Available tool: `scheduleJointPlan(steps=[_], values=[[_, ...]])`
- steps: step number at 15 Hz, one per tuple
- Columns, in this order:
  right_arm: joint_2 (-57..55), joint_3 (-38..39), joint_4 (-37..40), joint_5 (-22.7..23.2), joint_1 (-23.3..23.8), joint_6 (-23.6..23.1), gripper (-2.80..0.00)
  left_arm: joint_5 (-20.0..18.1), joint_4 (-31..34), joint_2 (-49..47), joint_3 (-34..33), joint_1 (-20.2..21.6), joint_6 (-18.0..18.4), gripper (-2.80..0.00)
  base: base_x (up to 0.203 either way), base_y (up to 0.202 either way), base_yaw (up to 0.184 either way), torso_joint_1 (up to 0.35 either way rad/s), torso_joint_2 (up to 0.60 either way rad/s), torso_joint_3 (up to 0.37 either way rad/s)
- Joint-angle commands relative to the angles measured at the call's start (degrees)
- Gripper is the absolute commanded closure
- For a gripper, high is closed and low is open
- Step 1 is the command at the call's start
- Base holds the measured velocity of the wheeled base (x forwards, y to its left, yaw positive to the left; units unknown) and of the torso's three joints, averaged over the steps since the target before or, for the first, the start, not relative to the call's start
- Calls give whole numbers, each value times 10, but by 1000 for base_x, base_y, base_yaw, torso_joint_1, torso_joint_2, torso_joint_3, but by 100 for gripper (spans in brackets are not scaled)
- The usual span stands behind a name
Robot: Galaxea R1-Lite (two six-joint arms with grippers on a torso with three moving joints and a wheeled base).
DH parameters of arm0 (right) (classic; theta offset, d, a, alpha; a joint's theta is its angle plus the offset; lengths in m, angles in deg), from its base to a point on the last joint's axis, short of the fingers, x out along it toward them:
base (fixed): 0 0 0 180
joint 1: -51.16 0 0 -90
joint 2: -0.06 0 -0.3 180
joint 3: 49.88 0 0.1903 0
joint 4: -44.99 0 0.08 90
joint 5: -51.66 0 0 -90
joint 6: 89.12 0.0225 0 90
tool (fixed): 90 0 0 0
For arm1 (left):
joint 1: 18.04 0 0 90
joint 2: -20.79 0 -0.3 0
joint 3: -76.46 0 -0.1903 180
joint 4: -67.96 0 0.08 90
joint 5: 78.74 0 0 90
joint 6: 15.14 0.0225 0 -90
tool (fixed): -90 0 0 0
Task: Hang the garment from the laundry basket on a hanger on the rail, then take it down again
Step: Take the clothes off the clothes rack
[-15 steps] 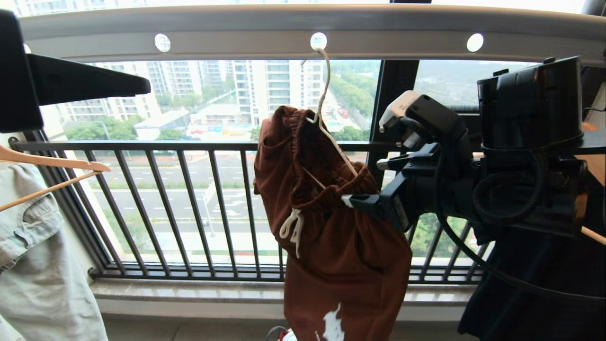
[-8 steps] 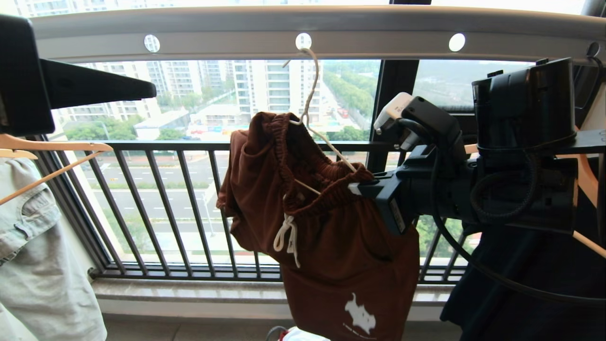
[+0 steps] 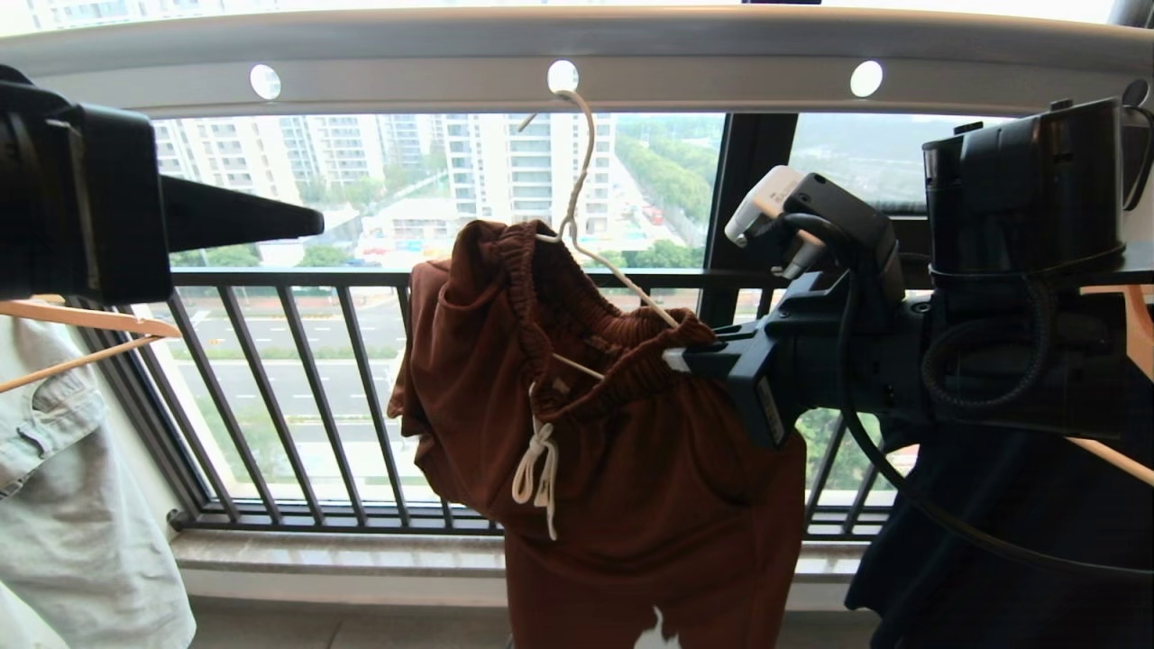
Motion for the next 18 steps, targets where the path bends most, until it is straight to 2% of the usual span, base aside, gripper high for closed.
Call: scheduleJointPlan(steps=[1,3,6,7,9,11,14,18], values=[[4,0,-1,0,7,-1,0,0,79,-24,26,3,7,0,0,0,0,0,0,0],[3,-1,-1,0,12,-1,0,0,133,-58,51,4,10,0,0,0,0,0,0,0],[4,-1,-1,0,14,-1,0,-4,140,-120,64,24,8,0,0,0,0,0,0,0],[4,-1,-1,1,14,-1,0,-9,134,-141,66,33,7,-280,0,0,0,0,0,0],[5,0,-1,0,14,-1,0,-43,77,-151,51,39,2,-280,0,0,0,0,0,0],[10,-4,0,0,16,-2,0,-74,15,-161,34,23,-3,-280,0,0,0,0,0,0],[9,-10,0,0,24,-4,0,-74,-30,-227,49,18,-8,-280,0,0,0,0,0,0],[9,-17,0,0,24,-4,0,-64,-53,-283,133,18,-8,-280,0,0,0,0,0,0]])
